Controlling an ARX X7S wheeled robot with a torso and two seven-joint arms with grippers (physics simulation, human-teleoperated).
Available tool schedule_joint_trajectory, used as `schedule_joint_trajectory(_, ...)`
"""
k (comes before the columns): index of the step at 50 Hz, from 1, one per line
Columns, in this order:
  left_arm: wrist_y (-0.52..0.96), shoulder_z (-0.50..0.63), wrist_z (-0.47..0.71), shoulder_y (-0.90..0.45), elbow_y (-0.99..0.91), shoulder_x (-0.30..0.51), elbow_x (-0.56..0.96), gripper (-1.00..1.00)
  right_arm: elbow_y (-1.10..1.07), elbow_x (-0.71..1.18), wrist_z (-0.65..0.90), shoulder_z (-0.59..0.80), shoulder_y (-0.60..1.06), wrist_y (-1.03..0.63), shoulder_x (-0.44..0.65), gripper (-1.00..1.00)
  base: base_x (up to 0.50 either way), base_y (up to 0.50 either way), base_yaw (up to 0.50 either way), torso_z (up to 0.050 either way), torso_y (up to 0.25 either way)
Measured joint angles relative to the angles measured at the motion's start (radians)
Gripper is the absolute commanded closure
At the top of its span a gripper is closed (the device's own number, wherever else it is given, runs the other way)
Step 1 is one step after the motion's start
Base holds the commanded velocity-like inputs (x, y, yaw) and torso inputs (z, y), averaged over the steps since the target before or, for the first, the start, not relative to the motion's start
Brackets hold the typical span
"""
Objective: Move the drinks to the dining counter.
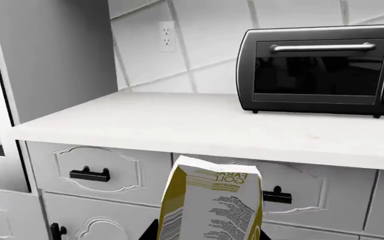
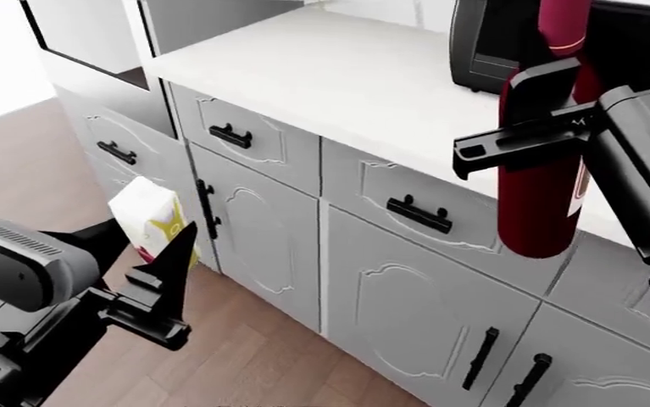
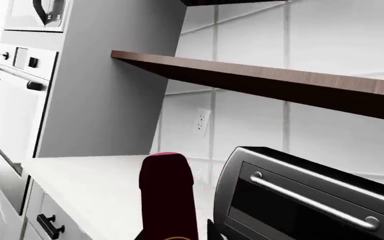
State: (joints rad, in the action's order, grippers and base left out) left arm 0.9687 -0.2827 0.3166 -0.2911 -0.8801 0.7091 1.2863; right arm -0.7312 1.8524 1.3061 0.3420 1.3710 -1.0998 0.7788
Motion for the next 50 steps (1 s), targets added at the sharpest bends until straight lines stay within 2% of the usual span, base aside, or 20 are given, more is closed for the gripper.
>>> schedule_joint_trajectory(13, -0.018, -0.018, -0.016, 0.031, -0.005, 0.002, -0.011, 1.0, 0.018, 0.016, 0.031, 0.031, 0.018, -0.001, -0.002, 1.0, 0.0, 0.0, 0.5, 0.0, 0.001)
schedule_joint_trajectory(22, -0.026, -0.025, -0.021, 0.047, -0.008, 0.004, -0.018, 1.0, 0.021, 0.021, 0.036, 0.037, 0.011, 0.006, 0.004, 1.0, 0.03, 0.03, 0.28, 0.001, 0.001)
schedule_joint_trajectory(50, -0.038, -0.017, -0.018, 0.051, -0.008, 0.012, -0.017, 1.0, 0.017, 0.024, 0.044, 0.064, 0.029, 0.002, 0.016, 1.0, 0.27, 0.28, 0.44, 0.0, 0.002)
